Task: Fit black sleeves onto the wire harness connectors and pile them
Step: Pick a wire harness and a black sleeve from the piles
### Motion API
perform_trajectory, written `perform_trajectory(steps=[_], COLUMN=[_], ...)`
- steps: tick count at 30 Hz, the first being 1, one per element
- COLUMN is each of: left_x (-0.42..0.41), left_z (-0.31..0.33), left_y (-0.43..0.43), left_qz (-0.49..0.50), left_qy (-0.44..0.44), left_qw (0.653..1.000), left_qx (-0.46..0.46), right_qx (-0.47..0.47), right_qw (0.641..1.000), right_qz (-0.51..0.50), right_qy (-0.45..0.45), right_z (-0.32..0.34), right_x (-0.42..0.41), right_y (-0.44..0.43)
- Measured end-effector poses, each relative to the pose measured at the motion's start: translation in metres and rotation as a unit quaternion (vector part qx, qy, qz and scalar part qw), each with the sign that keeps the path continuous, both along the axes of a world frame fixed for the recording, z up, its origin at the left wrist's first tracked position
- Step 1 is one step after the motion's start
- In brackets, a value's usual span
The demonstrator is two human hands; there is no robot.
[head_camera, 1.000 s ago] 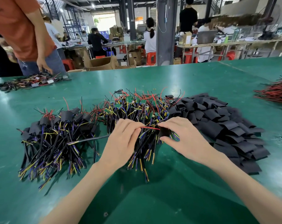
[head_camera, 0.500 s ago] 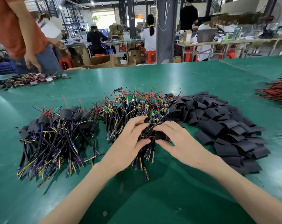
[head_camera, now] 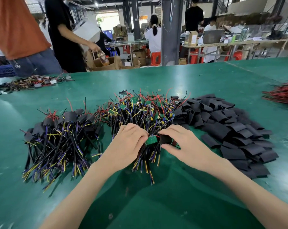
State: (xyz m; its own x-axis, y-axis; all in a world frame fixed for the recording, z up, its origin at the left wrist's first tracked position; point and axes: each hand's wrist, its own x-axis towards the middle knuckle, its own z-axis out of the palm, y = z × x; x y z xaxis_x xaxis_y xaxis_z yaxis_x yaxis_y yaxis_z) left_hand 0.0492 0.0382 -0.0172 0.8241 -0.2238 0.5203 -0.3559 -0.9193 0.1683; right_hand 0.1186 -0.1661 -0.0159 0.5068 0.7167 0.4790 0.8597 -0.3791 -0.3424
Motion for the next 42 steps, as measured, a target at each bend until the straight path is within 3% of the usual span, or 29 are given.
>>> perform_trajectory(steps=[13,35,42], left_x=[-0.004,-0.004,-0.005], left_z=[0.003,0.002,0.007], left_y=[-0.009,-0.013,-0.015], left_qz=[0.037,0.029,0.028], left_qy=[0.026,-0.007,0.003], left_qw=[0.997,0.999,0.999], left_qx=[-0.059,0.030,-0.015], right_qx=[0.034,0.063,0.061], right_qw=[0.999,0.997,0.996], right_qz=[0.013,0.044,0.026], right_qy=[0.005,0.027,-0.055], right_z=[0.003,0.004,0.003], right_x=[-0.002,0.000,-0.002], right_y=[-0.001,-0.003,-0.001])
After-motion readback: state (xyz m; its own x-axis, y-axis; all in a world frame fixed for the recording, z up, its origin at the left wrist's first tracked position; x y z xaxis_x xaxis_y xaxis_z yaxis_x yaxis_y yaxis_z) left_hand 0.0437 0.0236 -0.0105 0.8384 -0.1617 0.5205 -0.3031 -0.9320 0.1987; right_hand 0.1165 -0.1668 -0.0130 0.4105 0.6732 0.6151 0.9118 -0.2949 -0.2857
